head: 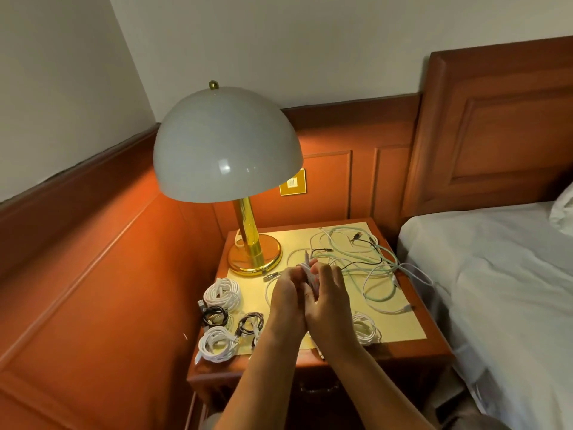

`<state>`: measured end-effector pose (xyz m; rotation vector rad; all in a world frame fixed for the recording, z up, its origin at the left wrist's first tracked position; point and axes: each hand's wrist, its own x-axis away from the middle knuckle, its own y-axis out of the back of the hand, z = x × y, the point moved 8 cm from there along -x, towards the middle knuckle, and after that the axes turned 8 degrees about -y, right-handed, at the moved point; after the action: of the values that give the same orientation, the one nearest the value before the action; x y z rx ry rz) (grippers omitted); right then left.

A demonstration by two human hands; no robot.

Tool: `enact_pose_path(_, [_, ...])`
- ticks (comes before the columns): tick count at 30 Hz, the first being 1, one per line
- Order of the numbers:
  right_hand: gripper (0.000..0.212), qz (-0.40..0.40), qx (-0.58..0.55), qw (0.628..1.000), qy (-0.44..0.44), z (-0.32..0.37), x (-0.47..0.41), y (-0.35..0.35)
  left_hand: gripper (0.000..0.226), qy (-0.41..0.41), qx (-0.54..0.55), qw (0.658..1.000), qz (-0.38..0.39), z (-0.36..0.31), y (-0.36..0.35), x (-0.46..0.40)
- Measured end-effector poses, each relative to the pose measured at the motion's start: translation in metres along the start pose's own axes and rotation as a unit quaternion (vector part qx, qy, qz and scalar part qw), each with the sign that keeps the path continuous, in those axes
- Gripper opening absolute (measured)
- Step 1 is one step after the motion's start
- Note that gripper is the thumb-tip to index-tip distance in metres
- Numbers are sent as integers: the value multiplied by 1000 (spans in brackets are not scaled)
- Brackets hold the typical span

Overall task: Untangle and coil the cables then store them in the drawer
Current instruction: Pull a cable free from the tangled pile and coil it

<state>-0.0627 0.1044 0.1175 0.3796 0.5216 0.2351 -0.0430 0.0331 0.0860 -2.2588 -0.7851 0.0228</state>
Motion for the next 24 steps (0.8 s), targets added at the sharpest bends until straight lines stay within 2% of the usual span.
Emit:
enact_pose_path(4, [35, 4, -13, 1000, -3, 0, 9, -2, 28, 6, 20, 999, -28, -7, 12, 12])
enact_pose_path(10, [27, 2, -20, 999, -47, -3, 17, -4, 25, 4, -20, 999, -45, -5, 27, 21])
enact_pose_path(14, [16, -10, -18, 997, -80, -3, 18, 0, 25, -64, -120, 989, -60, -11, 32, 24])
enact_pose_path(19, [10, -9, -28, 993, -118, -1, 23, -2, 29, -184, -279, 937, -98, -25, 42, 30])
enact_pose_path(22, [10, -11, -53, 991, -123, 0, 25, -2, 30, -213, -310, 918, -123, -32, 45, 39])
enact_pose_path(24, [11, -9, -68, 989, -134, 0, 24, 0, 26, -193, -275, 936, -106, -32, 41, 48])
